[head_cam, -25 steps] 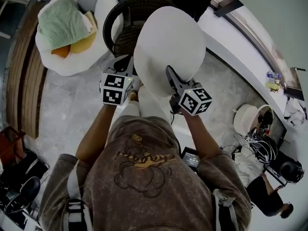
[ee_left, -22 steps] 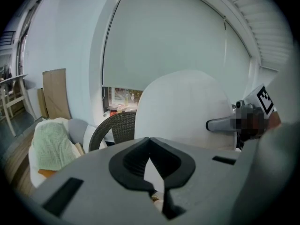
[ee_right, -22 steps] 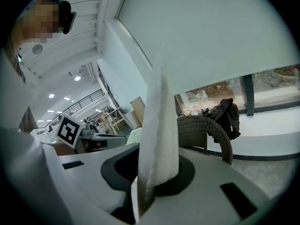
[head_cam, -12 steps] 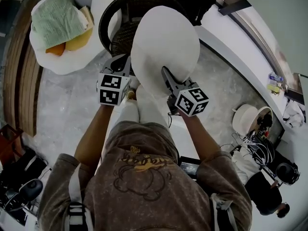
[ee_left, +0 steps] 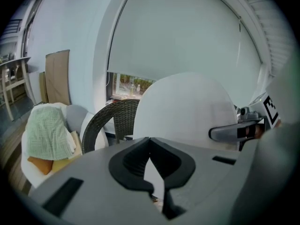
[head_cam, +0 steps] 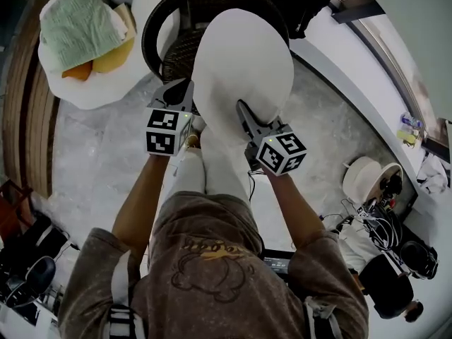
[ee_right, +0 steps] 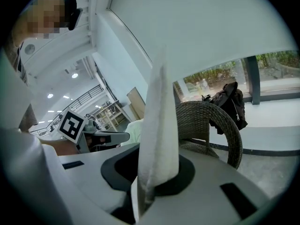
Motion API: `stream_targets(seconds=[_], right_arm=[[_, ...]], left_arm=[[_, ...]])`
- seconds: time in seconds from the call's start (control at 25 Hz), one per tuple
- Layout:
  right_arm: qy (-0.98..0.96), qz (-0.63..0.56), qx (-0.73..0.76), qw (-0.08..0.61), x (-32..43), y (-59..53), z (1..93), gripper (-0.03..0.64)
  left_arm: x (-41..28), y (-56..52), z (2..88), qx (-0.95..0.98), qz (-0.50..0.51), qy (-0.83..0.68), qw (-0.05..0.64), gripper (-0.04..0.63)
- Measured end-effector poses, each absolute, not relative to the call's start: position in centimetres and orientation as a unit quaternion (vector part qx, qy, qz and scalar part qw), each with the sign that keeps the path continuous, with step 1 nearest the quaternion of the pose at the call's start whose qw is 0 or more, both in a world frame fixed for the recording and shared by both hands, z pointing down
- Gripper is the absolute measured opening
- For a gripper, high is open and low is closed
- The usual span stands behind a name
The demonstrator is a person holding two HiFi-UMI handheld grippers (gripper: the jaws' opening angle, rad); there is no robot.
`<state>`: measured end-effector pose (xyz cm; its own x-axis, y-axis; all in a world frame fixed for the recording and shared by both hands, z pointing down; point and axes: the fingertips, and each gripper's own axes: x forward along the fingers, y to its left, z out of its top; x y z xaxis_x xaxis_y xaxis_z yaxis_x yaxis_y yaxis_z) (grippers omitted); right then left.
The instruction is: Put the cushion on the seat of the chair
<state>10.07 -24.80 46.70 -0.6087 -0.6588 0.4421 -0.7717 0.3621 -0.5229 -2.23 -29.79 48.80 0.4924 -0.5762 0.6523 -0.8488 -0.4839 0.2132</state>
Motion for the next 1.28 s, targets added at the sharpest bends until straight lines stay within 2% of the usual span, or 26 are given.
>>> stream_targets(seconds=[0.84,1.28], right_arm=[[-0.819,0.405,0.394,0.101,8.3,-28.2,58.2,0.066],[-0.819,0.438,0.365,0.069,6.5,-29.7,61.2,0.066]], left_arm=[[-4.0,-31.1,60.9,0.791,0.291,-0.445,0.304,0.006],[-5.1,-32.3,65.3,0.790,0.297,-0.439,0.309,0.006]])
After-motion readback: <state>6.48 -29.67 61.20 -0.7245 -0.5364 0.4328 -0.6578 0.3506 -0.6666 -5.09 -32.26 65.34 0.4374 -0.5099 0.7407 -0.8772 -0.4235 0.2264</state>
